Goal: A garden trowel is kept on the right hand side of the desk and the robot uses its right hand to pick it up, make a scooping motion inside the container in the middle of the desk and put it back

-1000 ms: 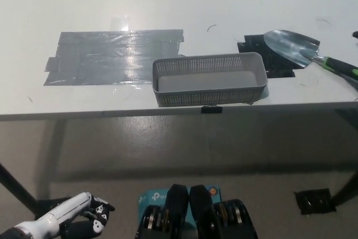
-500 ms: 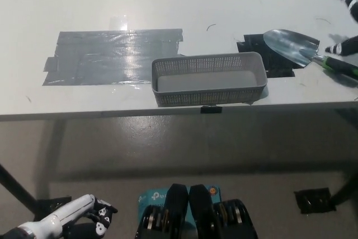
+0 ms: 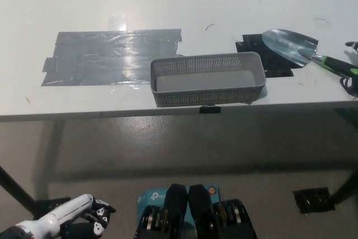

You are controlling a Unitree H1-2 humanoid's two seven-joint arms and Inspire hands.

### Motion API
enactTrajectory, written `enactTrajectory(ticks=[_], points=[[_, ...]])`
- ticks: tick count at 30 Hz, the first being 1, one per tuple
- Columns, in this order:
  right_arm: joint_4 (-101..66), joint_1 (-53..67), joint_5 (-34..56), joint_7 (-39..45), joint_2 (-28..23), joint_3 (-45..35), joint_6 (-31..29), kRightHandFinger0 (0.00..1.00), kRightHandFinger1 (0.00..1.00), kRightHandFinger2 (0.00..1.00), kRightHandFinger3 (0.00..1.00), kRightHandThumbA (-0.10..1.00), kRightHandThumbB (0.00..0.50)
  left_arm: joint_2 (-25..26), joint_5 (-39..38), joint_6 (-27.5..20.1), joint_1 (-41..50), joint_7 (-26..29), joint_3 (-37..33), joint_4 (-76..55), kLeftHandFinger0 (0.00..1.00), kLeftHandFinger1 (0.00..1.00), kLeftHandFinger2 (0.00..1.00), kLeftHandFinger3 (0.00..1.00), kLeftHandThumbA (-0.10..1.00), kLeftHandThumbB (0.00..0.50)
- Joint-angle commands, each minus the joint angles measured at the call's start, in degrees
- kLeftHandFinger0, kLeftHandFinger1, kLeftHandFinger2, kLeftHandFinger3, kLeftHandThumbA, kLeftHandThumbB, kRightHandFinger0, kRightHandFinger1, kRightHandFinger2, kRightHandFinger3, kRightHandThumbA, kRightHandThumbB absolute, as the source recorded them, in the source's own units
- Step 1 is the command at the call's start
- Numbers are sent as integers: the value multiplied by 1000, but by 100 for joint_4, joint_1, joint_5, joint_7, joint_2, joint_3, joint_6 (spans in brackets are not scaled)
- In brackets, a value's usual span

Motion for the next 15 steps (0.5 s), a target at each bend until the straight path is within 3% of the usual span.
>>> enactTrajectory(ticks=[1, 7, 12, 15], points=[[292, -488, -135, -287, -246, 45, -200, 1000, 1000, 1000, 1000, 716, 276, 90, 74, 75, -106, -160, 92, -186, 769, 707, 787, 927, 1000, 366], [486, -525, -163, -301, -71, 167, -346, 1000, 1000, 1000, 1000, 735, 282, 53, 153, 75, -116, -173, 46, -202, 725, 682, 760, 870, 1000, 371], [47, -431, -199, 5, 57, 308, -494, 1000, 1000, 1000, 1000, 697, 201, 44, 101, 74, -190, -167, 33, -199, 701, 677, 754, 858, 1000, 394], [-325, -409, -254, 339, 98, 443, -289, 1000, 1000, 1000, 1000, 644, 216, 76, 99, 75, -202, -183, 54, -237, 717, 687, 761, 871, 1000, 393]])
